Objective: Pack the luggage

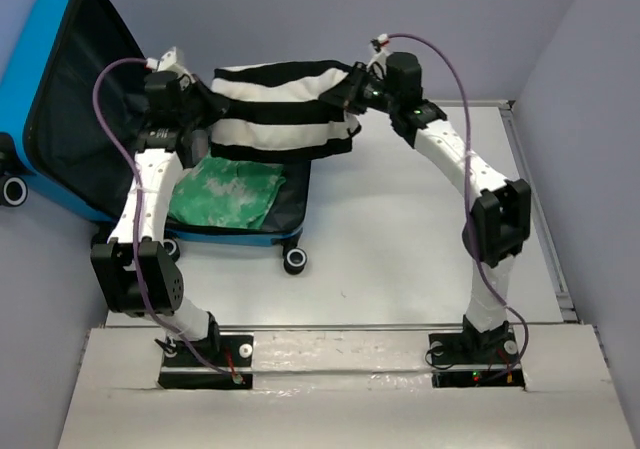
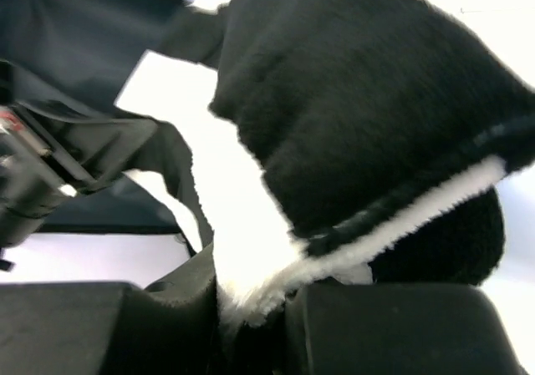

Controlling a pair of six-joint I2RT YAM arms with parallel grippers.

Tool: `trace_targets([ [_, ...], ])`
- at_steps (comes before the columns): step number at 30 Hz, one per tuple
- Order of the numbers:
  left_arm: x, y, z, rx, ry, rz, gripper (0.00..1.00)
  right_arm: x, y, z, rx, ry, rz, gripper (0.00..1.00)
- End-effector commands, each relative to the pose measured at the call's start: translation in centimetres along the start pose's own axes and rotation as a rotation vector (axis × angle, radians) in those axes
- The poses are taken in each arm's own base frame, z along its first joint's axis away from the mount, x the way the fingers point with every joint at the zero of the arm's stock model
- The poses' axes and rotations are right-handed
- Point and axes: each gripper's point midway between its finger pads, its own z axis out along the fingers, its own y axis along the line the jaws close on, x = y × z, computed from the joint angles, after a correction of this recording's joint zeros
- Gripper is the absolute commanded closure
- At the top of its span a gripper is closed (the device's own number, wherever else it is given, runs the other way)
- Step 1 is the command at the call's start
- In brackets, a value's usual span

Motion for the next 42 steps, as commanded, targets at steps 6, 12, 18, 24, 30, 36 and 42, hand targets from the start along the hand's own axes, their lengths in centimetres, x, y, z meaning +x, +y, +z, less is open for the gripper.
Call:
trace_targets([
  [6, -1.1, 16.8, -8.1, -0.508, -0.095, -0.074, 0.05, 9.3, 0.3, 14.6, -0.075, 0.228, 0.017, 0.01],
  [12, -5.7, 10.9, -14.3, -0.505, -0.305, 0.01, 0.01, 13.5, -4.8, 15.1, 0.033, 0.3, -0.026, 0.0],
  [18, -3.4, 6.5, -21.2, -0.495, -0.381, 0.061, 0.03, 12.9, 0.0, 13.9, 0.033, 0.253, -0.25, 0.0],
  [24, -1.9, 9.7, -32.2, -0.786, -0.608, 0.066, 0.03, 7.2, 5.1, 10.6, 0.074, 0.089, -0.418, 0.0],
  [30, 0.2, 13.8, -37.8, -1.107, -0.702, 0.046, 0.04, 1.5, 10.5, 4.8, 0.096, -0.064, -0.558, 0.0],
  [36, 1.3, 16.0, -38.6, -1.231, -0.76, 0.027, 0.04, 1.5, 6.6, 1.8, 0.282, -0.06, -0.651, 0.0],
  [42, 1.1, 16.7, -39.3, -1.329, -0.768, 0.042, 0.01, 5.9, 2.7, 0.2, 0.325, 0.041, -0.616, 0.33],
])
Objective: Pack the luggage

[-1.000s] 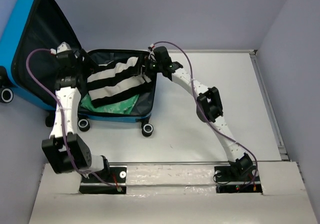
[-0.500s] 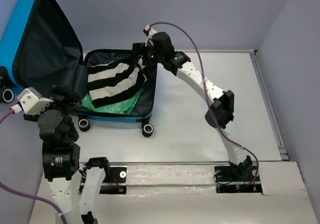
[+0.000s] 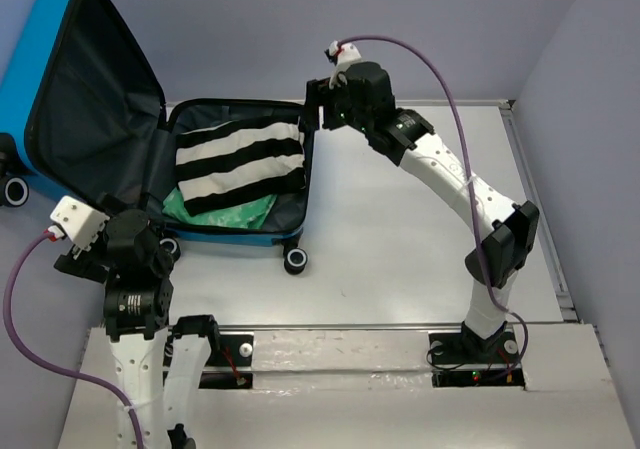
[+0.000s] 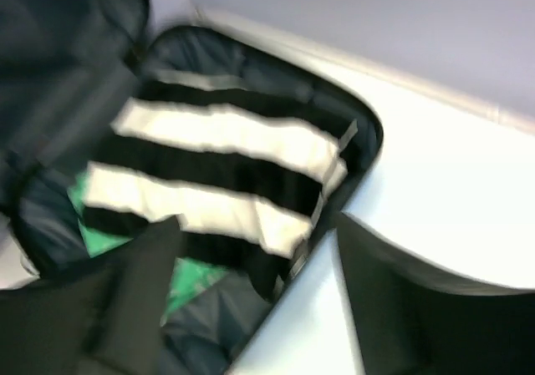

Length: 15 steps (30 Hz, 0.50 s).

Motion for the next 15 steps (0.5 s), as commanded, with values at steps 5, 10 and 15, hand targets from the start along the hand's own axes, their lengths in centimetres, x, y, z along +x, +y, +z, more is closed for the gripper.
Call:
trace_targets([
  [5, -2.2, 1.9, 0.9, -0.195, -0.102, -0.01, 0.01, 6.0, -0.8, -2.3, -0.011, 0.058, 0.047, 0.8],
  [10, -2.8, -0.2, 3.1, -0.218, -0.13, 0.009, 0.01, 9.4, 1.6, -3.9, -0.173, 0.12, 0.078, 0.42],
  [15, -4.1, -3.1, 7.1, -0.275, -0.111, 0.072, 0.03, 12.8, 1.8, -4.6, -0.213, 0.186, 0.082, 0.28],
])
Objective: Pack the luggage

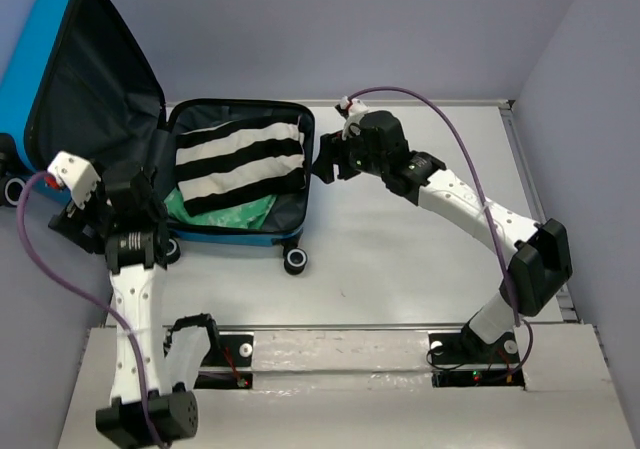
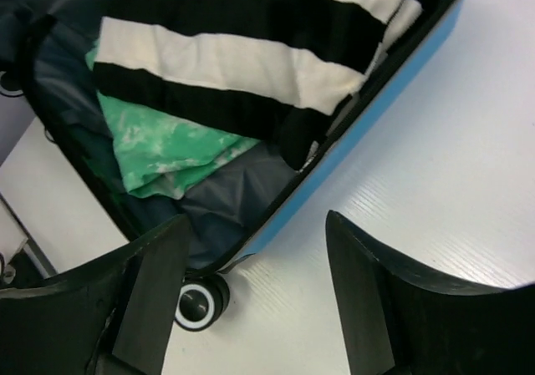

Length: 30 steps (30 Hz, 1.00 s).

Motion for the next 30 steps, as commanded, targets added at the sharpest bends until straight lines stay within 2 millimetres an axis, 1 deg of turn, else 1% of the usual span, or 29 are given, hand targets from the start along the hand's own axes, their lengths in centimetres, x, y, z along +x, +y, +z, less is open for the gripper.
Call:
trace_targets([
  [1, -3.3, -3.1, 3.1, -0.07, -0.051, -0.035, 0.09, -0.7, 1.8, -0.7, -0.103, -0.068, -0.012, 0.24],
  [2, -2.7, -3.8, 4.0, -0.087, -0.038, 0.0, 0.11, 0.3, 1.5, -0.4, -0.098, -0.052, -0.002, 0.23],
  [3, -3.1, -4.3, 4.4, -0.094, -0.044, 0.005, 0.12, 0.9, 1.3, -0.1, -0.097, -0.038, 0.01, 0.22],
  [4, -3.3, -4.7, 4.7, -0.098, -0.046, 0.011, 0.12, 1.4, 1.3, 0.1, -0.101, -0.025, 0.021, 0.19],
  [5, -2.8, -5.3, 5.4, -0.112, -0.035, 0.039, 0.15, 2.2, 1.3, 0.9, -0.109, -0.005, 0.049, 0.18],
  [6, -3.5, -5.7, 5.6, -0.115, -0.039, 0.034, 0.17, 3.0, 1.3, 1.3, -0.119, 0.013, 0.064, 0.18],
  [7, -3.6, -6.0, 5.8, -0.12, -0.04, 0.036, 0.22, 3.7, 1.8, 1.9, -0.127, 0.029, 0.067, 0.16],
  [8, -3.1, -6.5, 6.3, -0.125, -0.031, 0.06, 0.28, 5.1, 2.0, 3.1, -0.126, 0.064, 0.077, 0.14],
  [9, -3.1, -6.7, 6.5, -0.13, -0.029, 0.064, 0.36, 5.7, 1.8, 3.7, -0.121, 0.079, 0.085, 0.14],
  [10, -3.0, -6.7, 6.7, -0.134, -0.026, 0.068, 0.55, 6.2, 2.4, 4.4, -0.136, 0.095, 0.086, 0.13],
  [11, -2.6, -7.1, 6.9, -0.125, -0.02, 0.075, 0.69, 8.0, 2.3, 5.8, -0.128, 0.139, 0.099, 0.13],
  [12, -2.2, -7.1, 6.9, -0.121, -0.014, 0.082, 0.79, 8.5, 2.2, 6.5, -0.126, 0.155, 0.118, 0.14],
  [13, -2.0, -7.1, 6.9, -0.118, -0.013, 0.078, 0.93, 8.6, 2.2, 7.0, -0.13, 0.162, 0.125, 0.14],
  [14, -2.0, -7.2, 6.9, -0.104, -0.014, 0.068, 0.94, 9.0, 2.2, 7.6, -0.132, 0.172, 0.141, 0.14],
  [15, -1.8, -7.3, 6.9, -0.097, -0.012, 0.071, 0.94, 10.4, 2.2, 8.6, -0.131, 0.202, 0.146, 0.16],
  [17, -1.4, -7.6, 6.6, -0.066, -0.005, 0.071, 0.94, 11.1, 2.0, 9.5, -0.127, 0.217, 0.164, 0.35],
  [18, -0.9, -7.9, 6.3, -0.045, 0.002, 0.075, 0.94, 12.1, 1.5, 10.2, -0.104, 0.235, 0.175, 0.45],
  [19, -0.8, -9.3, 5.1, 0.011, -0.002, 0.072, 0.94, 12.5, 1.2, 10.4, -0.091, 0.24, 0.183, 0.7],
  [20, -0.2, -9.5, 3.9, 0.03, -0.01, 0.112, 0.94, 13.0, 0.9, 10.6, -0.076, 0.248, 0.199, 0.8],
  [21, -0.8, -10.5, 2.5, 0.065, -0.031, 0.084, 0.94, 13.2, 0.8, 10.6, -0.076, 0.249, 0.202, 0.88],
  [22, -0.3, -12.5, -1.1, 0.161, -0.061, 0.109, 0.94, 13.3, 0.7, 10.7, -0.071, 0.247, 0.207, 0.93],
  [23, 0.2, -13.3, -2.9, 0.211, -0.07, 0.124, 0.94, 13.4, 1.2, 10.7, -0.077, 0.248, 0.204, 0.93],
  [24, 0.4, -14.0, -4.7, 0.266, -0.075, 0.115, 0.94, 13.8, 1.0, 10.5, -0.069, 0.251, 0.205, 0.93],
  [25, 1.0, -15.0, -8.0, 0.377, -0.074, 0.092, 0.94, 13.3, 1.0, 10.2, -0.068, 0.236, 0.2, 0.93],
  [26, 1.6, -15.3, -9.6, 0.43, -0.068, 0.085, 0.94, 13.6, 0.6, 10.0, -0.052, 0.236, 0.192, 0.93],
  [28, 1.9, -15.7, -12.7, 0.536, -0.055, 0.069, 0.94, 13.8, 0.3, 9.7, -0.039, 0.234, 0.184, 0.93],
  [29, 1.9, -15.7, -14.1, 0.572, -0.043, 0.031, 0.94, 13.4, 0.3, 9.3, -0.035, 0.224, 0.181, 0.93],
  [30, 2.5, -16.1, -17.5, 0.665, -0.034, 0.042, 0.94, 13.5, 0.3, 9.1, -0.035, 0.226, 0.17, 0.93],
])
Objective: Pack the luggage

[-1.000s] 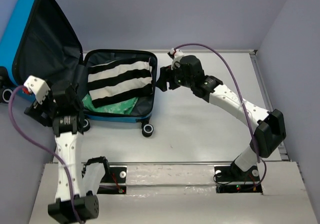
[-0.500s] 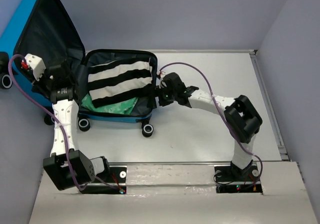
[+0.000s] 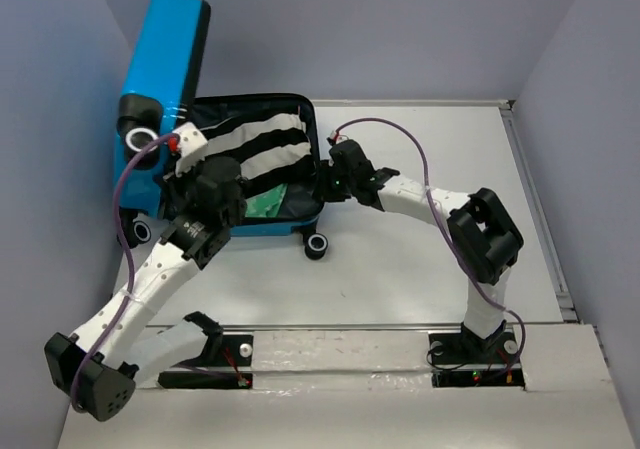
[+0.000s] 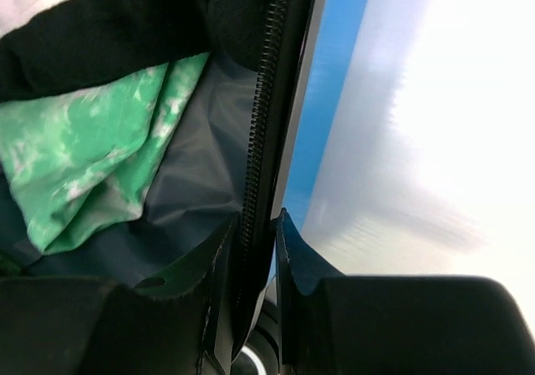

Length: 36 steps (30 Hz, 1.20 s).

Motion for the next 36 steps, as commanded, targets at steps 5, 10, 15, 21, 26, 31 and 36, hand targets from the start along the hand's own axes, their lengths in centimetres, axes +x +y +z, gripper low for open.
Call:
trace_targets([
  [5, -1.6, -10.7, -16.3, 0.612, -0.008, -0.218, 0.94, 3.4, 1.0, -0.4, -0.12, 0.056, -0.164, 0.93],
  [10, -5.9, -11.9, -23.8, 0.835, 0.03, -0.32, 0.94, 2.4, -2.8, -3.4, -0.057, 0.016, -0.123, 0.93],
  [15, -10.4, -12.2, -30.2, 1.171, 0.097, -0.422, 0.29, 1.9, -6.8, -6.3, -0.005, -0.014, -0.098, 0.89],
  [21, -18.1, -9.8, -33.0, 1.396, 0.087, -0.595, 0.19, 0.4, -11.5, -12.0, 0.113, -0.091, -0.069, 0.33],
  [26, -20.6, -10.4, -31.8, 1.386, 0.032, -0.553, 0.17, -2.2, -9.9, -17.4, 0.137, -0.192, -0.094, 0.18],
  [31, -23.4, -13.2, -25.2, 1.34, 0.0, -0.569, 0.16, -3.0, -6.5, -21.8, 0.029, -0.26, -0.087, 0.19],
  [36, -22.6, -19.0, -13.0, 1.159, 0.005, -0.468, 0.11, -0.8, -4.1, -23.7, -0.112, -0.226, -0.072, 0.19],
])
